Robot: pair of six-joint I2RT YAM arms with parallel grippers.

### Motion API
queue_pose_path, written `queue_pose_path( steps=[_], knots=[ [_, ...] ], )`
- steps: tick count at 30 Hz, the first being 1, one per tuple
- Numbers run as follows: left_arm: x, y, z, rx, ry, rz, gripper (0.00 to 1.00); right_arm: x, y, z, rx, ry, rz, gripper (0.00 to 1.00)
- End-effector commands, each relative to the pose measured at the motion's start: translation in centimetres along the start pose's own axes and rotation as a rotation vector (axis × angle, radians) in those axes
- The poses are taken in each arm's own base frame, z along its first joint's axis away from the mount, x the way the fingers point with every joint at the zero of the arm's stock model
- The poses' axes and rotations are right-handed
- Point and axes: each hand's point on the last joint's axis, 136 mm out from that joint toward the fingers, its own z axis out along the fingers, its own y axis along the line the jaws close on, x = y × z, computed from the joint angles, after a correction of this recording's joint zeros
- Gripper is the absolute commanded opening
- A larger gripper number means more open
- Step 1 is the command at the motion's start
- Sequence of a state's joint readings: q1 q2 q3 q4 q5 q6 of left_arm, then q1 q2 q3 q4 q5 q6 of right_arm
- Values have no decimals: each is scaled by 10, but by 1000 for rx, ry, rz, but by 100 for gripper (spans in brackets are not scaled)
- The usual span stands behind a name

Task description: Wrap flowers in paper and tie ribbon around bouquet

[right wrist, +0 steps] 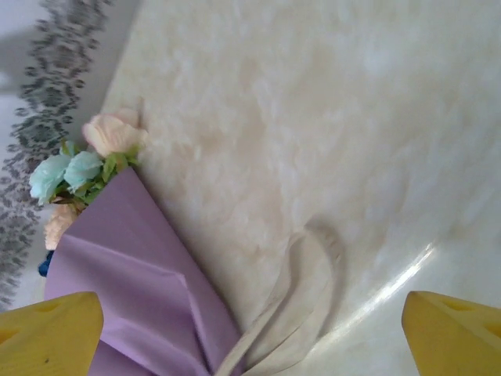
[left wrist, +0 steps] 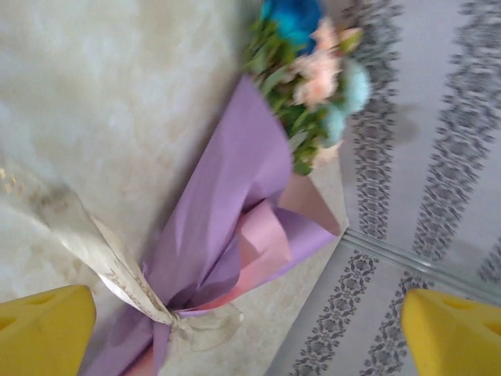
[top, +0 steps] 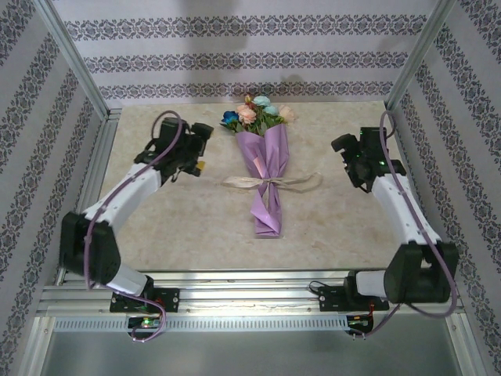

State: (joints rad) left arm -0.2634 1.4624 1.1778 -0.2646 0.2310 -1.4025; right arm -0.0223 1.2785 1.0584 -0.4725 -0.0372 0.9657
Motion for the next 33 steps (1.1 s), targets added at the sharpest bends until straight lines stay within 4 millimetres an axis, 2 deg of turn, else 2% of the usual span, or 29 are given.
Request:
queue_pose_path(
  steps=[1, 4, 6, 7, 8, 11, 14, 16, 18, 20, 23, 24, 25, 28, 30, 32, 33],
  knots=[
    [-22, 24, -32, -86, -88, 322, 100, -15, -27, -27, 109, -110, -323, 98],
    [-52, 69, -82, -370, -269, 454, 100, -23, -54, -36, 226, -194, -444, 98],
    [-70, 93, -111, -499, -376, 562, 100, -14, -60, -23, 183, -204, -549, 98],
    [-77, 99, -117, -518, -422, 657, 100, -8, -63, -14, 157, -213, -603, 98],
    [-79, 105, -113, -497, -440, 798, 100, -1, -67, -2, 140, -242, -655, 98],
    [-90, 143, -119, -535, -547, 918, 100, 21, -72, 24, 101, -291, -822, 98],
    [-93, 170, -108, -535, -553, 1007, 100, 32, -67, 46, 65, -285, -843, 98],
    [-95, 177, -96, -500, -531, 1034, 100, 33, -60, 56, 29, -319, -861, 98],
    [-104, 165, -85, -450, -567, 1078, 100, 31, -49, 66, -6, -348, -881, 98],
    [-113, 161, -69, -369, -609, 1087, 99, 27, -33, 75, -53, -369, -937, 98],
    [-130, 173, -45, -303, -638, 1035, 100, 17, -30, 85, -74, -385, -956, 98],
    [-135, 170, -41, -276, -664, 1037, 99, 15, -38, 88, -76, -372, -926, 98],
    [-135, 163, -34, -245, -648, 1071, 100, 13, -40, 88, -116, -388, -898, 98],
    [-136, 159, -25, -227, -658, 1146, 99, 25, -41, 82, -189, -405, -923, 98],
    [-131, 177, -20, -192, -688, 1149, 100, 30, -52, 75, -222, -471, -910, 98],
    [-126, 170, -28, -99, -777, 1180, 99, 27, -55, 70, -226, -506, -895, 98],
    [-128, 173, -31, -122, -775, 1152, 99, 27, -55, 70, -221, -497, -897, 98]
  ],
)
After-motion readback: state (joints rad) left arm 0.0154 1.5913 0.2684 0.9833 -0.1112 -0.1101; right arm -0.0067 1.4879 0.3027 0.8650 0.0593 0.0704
